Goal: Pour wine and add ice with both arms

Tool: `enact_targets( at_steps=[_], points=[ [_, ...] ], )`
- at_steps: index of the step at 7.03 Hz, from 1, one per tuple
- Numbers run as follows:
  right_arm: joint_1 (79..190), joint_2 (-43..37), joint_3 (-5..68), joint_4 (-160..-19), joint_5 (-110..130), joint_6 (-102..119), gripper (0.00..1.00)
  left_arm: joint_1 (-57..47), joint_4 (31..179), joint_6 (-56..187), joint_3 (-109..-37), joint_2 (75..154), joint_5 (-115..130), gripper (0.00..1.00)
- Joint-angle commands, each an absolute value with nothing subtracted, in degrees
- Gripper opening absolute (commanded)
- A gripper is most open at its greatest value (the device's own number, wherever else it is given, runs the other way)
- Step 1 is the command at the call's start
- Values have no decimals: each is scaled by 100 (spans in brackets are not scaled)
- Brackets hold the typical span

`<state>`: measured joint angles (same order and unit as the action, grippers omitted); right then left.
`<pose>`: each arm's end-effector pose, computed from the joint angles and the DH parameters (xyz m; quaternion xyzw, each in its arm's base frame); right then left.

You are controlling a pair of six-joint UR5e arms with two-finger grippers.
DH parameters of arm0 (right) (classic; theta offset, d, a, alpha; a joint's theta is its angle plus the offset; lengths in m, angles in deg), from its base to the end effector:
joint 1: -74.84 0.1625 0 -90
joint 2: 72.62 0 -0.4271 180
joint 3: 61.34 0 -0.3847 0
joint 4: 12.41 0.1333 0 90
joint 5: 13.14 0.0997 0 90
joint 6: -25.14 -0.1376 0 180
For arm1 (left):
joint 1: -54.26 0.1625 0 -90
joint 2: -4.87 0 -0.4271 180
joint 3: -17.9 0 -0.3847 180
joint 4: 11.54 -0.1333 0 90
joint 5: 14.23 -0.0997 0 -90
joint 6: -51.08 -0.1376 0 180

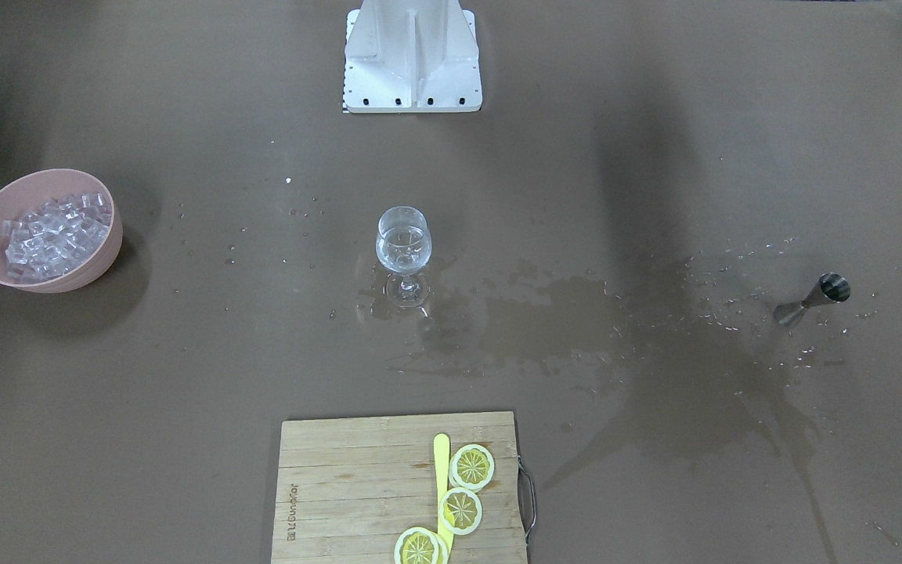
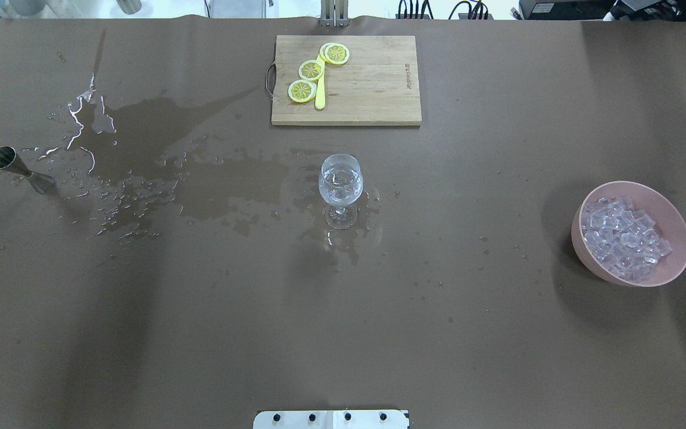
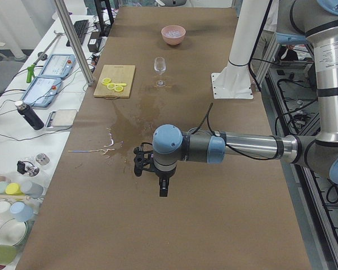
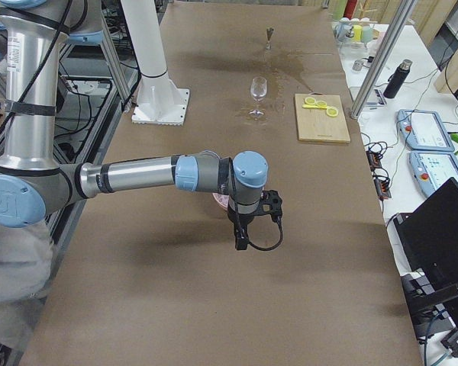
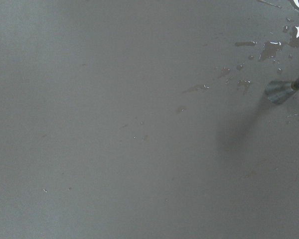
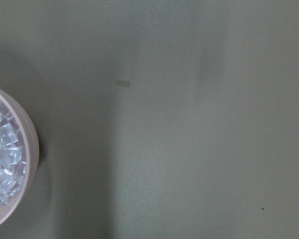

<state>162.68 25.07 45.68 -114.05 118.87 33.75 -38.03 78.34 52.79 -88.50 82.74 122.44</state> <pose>0.0254 -0.4192 0.6296 0.0014 -0.3589 -0.0804 0.9299 -0.0492 -0.3985 0.6384 0.0352 0.3957 -0.0177 0.9175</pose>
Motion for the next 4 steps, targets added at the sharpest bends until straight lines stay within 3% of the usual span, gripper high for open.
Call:
enact_targets(
  at_steps=[1, 4],
  points=[
    [16265, 2503, 4580, -11401, 11887, 3375, 100, -3802, 7898, 5240, -8862, 8274, 12244, 99],
    [16273, 2512, 4580, -11410, 11887, 3375, 100, -3802, 7969, 5257, -8888, 8291, 12244, 99]
  ],
)
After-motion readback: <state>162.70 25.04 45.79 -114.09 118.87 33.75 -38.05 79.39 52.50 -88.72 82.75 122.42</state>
